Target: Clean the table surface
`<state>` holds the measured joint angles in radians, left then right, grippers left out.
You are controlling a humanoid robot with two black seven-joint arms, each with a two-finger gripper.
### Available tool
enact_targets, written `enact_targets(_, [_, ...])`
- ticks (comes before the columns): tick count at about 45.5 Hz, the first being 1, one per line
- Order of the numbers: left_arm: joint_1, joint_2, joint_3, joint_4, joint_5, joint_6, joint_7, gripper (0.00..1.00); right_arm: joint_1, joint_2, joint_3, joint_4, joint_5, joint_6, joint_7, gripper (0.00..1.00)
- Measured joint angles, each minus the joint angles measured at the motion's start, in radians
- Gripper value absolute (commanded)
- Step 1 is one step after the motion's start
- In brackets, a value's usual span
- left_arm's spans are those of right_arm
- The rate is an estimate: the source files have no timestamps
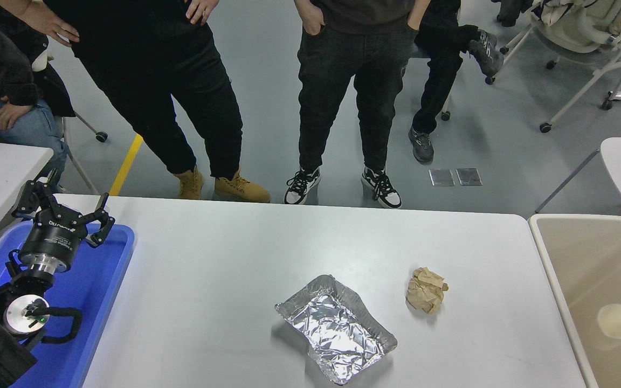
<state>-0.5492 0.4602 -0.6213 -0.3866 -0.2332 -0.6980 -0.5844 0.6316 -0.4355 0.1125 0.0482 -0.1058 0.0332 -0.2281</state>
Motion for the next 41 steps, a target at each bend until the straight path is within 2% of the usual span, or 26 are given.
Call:
enact_targets(16, [0.0,0.0,0.0,0.0,0.0,0.0,0.0,1.0,0.061,-0.015,0.0,-0.003,0.0,0.026,-0.005,0.98])
enact_targets(28, [0.0,0.0,0.0,0.0,0.0,0.0,0.0,1.0,0.126,-0.097,0.02,-0.001,0.015,0.092,-0.005,0.98])
enact_targets(41, [0.0,0.0,0.0,0.0,0.0,0.0,0.0,1.0,0.298,-0.2,0.121,0.004,0.055,0.167,-0.001,0.98])
